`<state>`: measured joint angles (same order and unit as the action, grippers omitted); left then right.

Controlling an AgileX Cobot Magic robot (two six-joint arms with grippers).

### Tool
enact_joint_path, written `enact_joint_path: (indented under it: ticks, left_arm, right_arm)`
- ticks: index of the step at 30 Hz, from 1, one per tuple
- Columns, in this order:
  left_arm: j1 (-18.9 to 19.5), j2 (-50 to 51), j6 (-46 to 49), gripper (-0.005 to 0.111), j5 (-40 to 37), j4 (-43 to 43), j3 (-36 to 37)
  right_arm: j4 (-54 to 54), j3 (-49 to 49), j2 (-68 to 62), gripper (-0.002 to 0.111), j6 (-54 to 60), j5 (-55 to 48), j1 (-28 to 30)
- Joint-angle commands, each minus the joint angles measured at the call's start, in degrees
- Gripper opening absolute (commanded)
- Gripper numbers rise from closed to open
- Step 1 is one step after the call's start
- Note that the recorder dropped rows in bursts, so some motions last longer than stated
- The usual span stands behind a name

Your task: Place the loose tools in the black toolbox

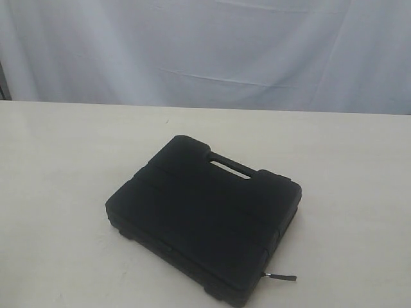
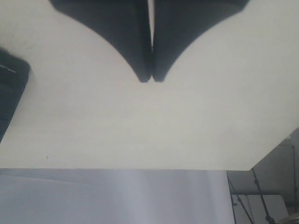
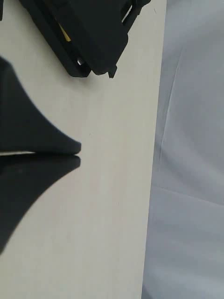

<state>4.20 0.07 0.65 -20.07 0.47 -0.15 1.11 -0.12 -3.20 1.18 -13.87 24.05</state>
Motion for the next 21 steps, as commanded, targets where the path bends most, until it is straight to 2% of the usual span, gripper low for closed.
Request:
enact_joint_path:
  ticks: [1, 21]
  left_arm:
    - [-0.27, -0.07, -0.24, 0.000, 0.45, -0.47, 0.15]
    - [-0.27, -0.07, -0.24, 0.000, 0.45, -0.47, 0.15]
  right_arm:
    - [0.49, 0.12, 0.35, 0.000, 0.22, 0.03, -0.15]
    - [0.49, 0.12, 0.35, 0.000, -0.31, 0.03, -0.15]
